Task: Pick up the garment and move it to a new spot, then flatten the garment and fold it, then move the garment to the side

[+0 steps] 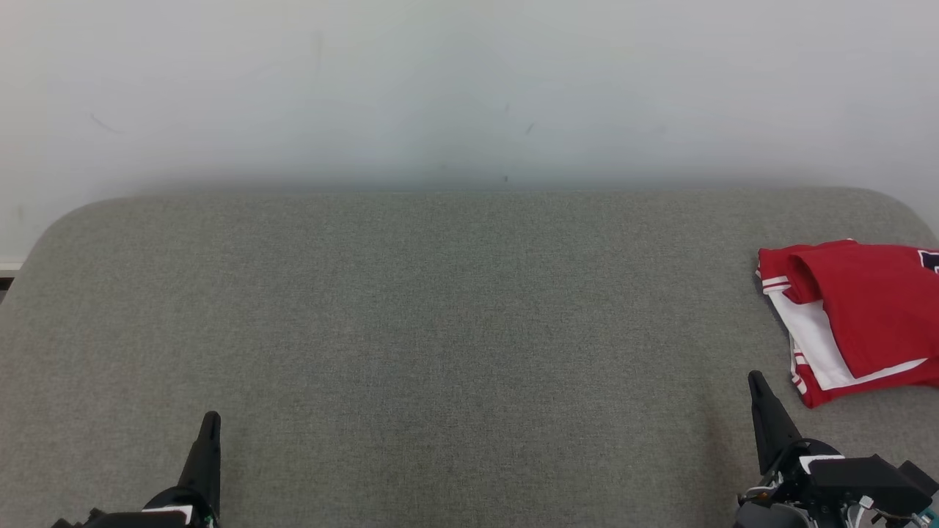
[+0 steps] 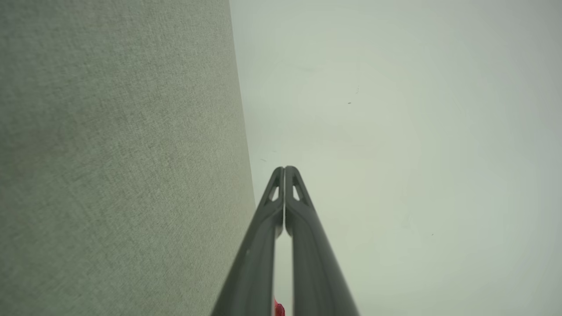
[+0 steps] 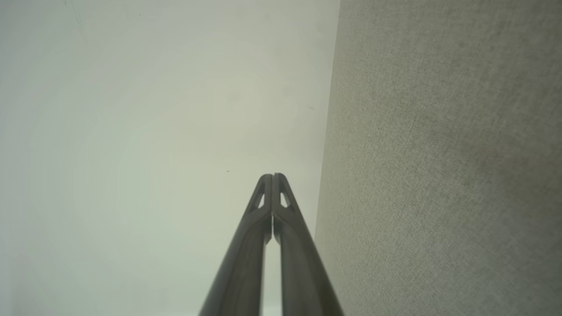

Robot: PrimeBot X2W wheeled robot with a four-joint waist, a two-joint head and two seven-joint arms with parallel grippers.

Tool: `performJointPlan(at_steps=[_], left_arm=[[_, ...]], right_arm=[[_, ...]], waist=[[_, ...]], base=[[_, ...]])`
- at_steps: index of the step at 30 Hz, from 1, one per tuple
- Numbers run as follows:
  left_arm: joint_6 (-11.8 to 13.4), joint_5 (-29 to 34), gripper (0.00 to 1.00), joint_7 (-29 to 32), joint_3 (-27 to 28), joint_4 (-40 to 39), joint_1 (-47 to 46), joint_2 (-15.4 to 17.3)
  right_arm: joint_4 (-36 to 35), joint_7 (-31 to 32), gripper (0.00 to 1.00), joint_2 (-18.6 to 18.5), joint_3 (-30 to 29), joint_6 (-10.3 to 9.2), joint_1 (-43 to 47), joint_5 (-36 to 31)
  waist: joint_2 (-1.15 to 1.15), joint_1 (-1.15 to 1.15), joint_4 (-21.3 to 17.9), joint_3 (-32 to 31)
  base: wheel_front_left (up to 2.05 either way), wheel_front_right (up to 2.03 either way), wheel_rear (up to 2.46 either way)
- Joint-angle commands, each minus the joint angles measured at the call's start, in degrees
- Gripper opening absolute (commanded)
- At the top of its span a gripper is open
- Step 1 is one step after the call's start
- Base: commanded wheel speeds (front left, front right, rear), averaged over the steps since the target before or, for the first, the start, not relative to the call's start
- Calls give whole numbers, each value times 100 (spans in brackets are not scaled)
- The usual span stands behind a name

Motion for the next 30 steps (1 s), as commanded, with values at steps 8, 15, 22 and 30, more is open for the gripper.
performJointPlan(at_steps=[8, 15, 22, 30], left_arm=[[-16, -43, 0, 18, 18, -11, -69, 32], [-16, -43, 0, 17, 18, -11, -69, 32], [-16, -43, 0, 17, 18, -11, -69, 32], [-16, -43, 0, 17, 17, -11, -68, 32]], right_arm=[[-31, 17, 0, -7, -2, 6, -51, -5], [-31, 17, 0, -7, -5, 6, -51, -6], [-31, 17, 0, -7, -3, 6, -51, -5], [-31, 16, 0, -7, -3, 6, -51, -6]], waist=[[0, 0, 0, 0], [0, 0, 0, 0], [0, 0, 0, 0], [0, 0, 0, 0]], base=[[0, 0, 0], [0, 0, 0], [0, 0, 0], [0, 0, 0]])
